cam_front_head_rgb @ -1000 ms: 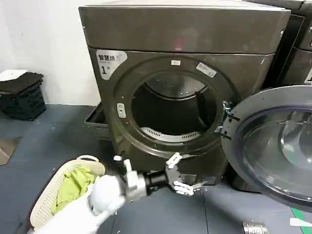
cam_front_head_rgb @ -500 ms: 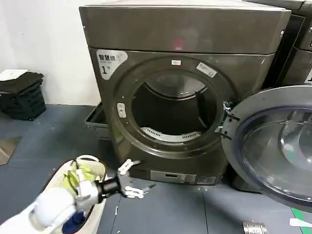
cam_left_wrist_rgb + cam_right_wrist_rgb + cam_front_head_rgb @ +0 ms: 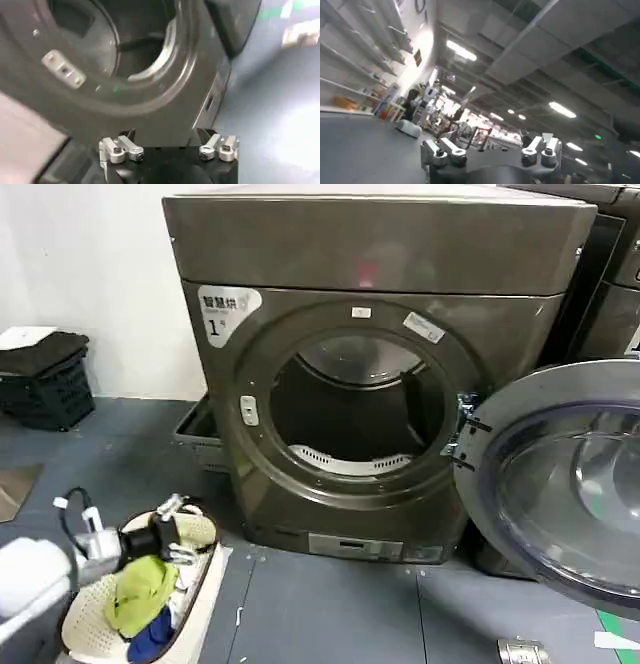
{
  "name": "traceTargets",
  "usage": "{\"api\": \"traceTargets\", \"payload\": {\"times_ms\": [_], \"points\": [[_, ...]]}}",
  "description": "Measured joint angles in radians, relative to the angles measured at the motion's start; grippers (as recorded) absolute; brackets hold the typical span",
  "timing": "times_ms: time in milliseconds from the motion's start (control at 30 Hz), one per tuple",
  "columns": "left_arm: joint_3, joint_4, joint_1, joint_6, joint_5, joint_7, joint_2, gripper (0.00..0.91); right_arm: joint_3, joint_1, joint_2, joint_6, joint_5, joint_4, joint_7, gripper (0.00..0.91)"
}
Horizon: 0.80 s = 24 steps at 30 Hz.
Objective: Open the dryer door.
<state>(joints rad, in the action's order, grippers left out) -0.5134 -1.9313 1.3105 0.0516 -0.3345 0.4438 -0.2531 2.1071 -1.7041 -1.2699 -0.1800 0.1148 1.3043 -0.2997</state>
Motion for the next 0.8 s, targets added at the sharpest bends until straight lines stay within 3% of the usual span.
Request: {"api": "traceTargets", "payload": {"times_ms": [133,433,800], "points": [[0.006,0.072,-0.004,-0.095,0.113,0.017,0.057,0.907,-0.011,0.006,0.005,-0.002,-0.003,-0.006,0.003,0.907],[0.027,0.213,-0.023,-0.365,0.527,0.047,0.148,0.907,-0.038,0.022,-0.007,-0.016,-0.009,0.011,0.034,0.907],[0.028,0.275,-0.073,-0.610,0.911,0.122,0.146,0.907,-0.038,0.009,-0.029,-0.052,-0.001,0.016,0.058,0.907]]}}
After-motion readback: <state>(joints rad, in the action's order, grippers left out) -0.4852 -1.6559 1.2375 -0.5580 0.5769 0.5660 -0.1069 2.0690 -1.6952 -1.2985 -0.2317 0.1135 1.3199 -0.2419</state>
